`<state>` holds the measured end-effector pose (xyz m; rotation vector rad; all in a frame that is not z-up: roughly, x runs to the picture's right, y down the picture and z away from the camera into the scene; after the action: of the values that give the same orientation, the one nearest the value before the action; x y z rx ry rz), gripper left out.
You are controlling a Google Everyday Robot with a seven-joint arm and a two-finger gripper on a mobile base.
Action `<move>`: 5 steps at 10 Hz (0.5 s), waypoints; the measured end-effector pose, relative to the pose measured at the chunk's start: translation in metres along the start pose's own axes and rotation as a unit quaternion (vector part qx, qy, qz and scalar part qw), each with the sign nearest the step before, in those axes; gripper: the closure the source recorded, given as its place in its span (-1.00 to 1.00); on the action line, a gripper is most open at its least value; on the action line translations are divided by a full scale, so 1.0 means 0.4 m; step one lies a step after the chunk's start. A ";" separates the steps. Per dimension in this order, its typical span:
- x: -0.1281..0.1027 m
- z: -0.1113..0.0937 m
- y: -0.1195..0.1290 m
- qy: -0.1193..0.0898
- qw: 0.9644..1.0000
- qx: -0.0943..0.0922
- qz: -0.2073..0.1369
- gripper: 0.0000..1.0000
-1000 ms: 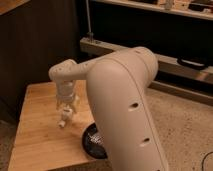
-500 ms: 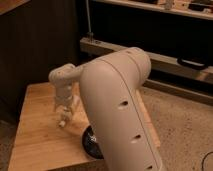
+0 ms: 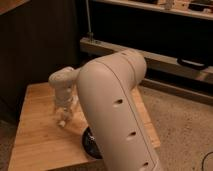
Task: Place the bottle in the ceramic bowl
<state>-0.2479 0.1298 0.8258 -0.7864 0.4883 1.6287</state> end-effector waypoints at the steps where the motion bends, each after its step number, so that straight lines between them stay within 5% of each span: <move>1: -0.009 0.007 -0.005 0.000 1.000 -0.002 -0.001 -0.30; 5: -0.032 0.021 -0.017 0.003 1.000 -0.016 -0.013 -0.30</move>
<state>-0.2424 0.1281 0.8417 -0.8188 0.4555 1.6134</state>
